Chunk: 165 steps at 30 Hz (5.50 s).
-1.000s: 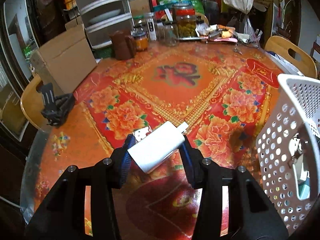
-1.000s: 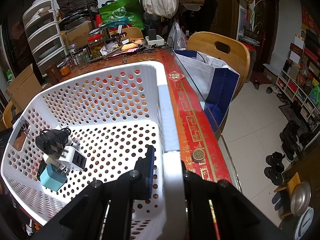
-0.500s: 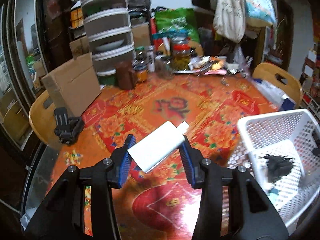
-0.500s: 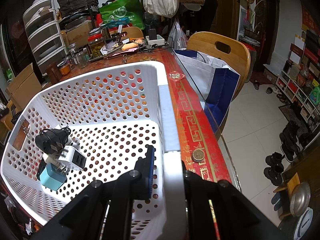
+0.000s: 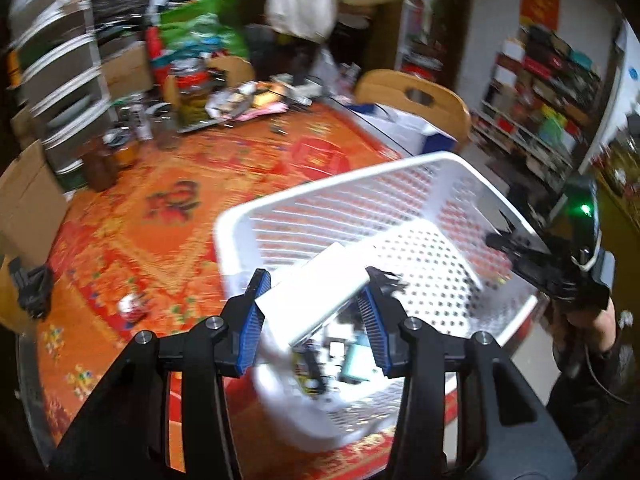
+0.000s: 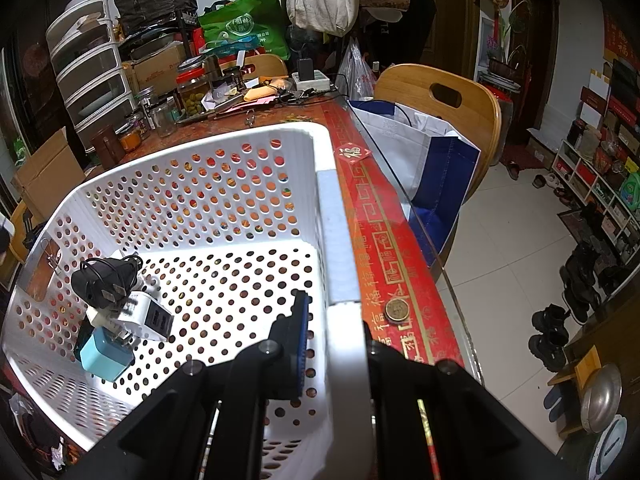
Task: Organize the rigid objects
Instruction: 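Carry the white cube charger into the basket and open the left tool, then return the left tool to the table and grasp the Hello Kitty charger, then carry the Hello Kitty charger into the basket and open the left tool, then release the basket rim with the right tool and set the basket flat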
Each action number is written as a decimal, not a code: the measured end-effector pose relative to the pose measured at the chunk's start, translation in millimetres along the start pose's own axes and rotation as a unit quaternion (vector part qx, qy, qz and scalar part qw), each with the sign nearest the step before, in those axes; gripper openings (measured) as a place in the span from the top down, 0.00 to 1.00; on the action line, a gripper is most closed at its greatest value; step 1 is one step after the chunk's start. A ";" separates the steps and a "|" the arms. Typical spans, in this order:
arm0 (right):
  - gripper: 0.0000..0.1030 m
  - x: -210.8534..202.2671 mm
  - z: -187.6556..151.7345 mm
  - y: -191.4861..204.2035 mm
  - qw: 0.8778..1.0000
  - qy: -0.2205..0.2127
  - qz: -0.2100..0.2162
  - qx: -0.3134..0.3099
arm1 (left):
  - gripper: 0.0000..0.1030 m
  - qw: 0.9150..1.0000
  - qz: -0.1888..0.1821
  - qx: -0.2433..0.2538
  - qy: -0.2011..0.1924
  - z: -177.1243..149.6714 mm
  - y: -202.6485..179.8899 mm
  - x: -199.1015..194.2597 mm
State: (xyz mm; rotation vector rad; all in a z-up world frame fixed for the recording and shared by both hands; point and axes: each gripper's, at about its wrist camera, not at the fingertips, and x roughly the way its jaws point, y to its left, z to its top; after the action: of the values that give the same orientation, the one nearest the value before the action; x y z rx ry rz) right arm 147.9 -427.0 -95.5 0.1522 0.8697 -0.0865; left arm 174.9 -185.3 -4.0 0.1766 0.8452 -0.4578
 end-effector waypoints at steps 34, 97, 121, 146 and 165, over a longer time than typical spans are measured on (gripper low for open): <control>0.88 -0.2 -1.0 3.0 1.000 0.001 0.005 -0.005 | 0.02 0.998 -0.001 -0.035 -0.055 -1.8 36.4 -9.9; 0.88 0.0 1.7 -2.2 1.000 0.006 0.003 -0.008 | 0.56 0.978 0.174 -0.054 -0.104 17.9 53.6 -34.6; 0.88 -1.8 2.7 -0.5 1.000 0.004 0.004 -0.009 | 0.56 0.993 0.072 0.028 0.094 -3.8 -45.2 98.6; 0.87 -2.1 2.2 -0.8 1.000 0.004 0.005 -0.007 | 0.03 0.993 0.056 0.054 0.084 -4.2 -58.5 97.9; 0.00 -194.9 -74.6 55.2 0.965 -0.260 -0.013 0.033 | 0.00 0.976 0.088 -0.018 -0.199 -83.8 -0.7 -113.5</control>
State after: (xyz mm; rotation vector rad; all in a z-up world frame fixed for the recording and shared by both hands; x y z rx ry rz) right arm -25.9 -357.3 11.9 0.1709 0.3448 -0.1720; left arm 52.5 -122.1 26.6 0.1203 0.4392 -0.2961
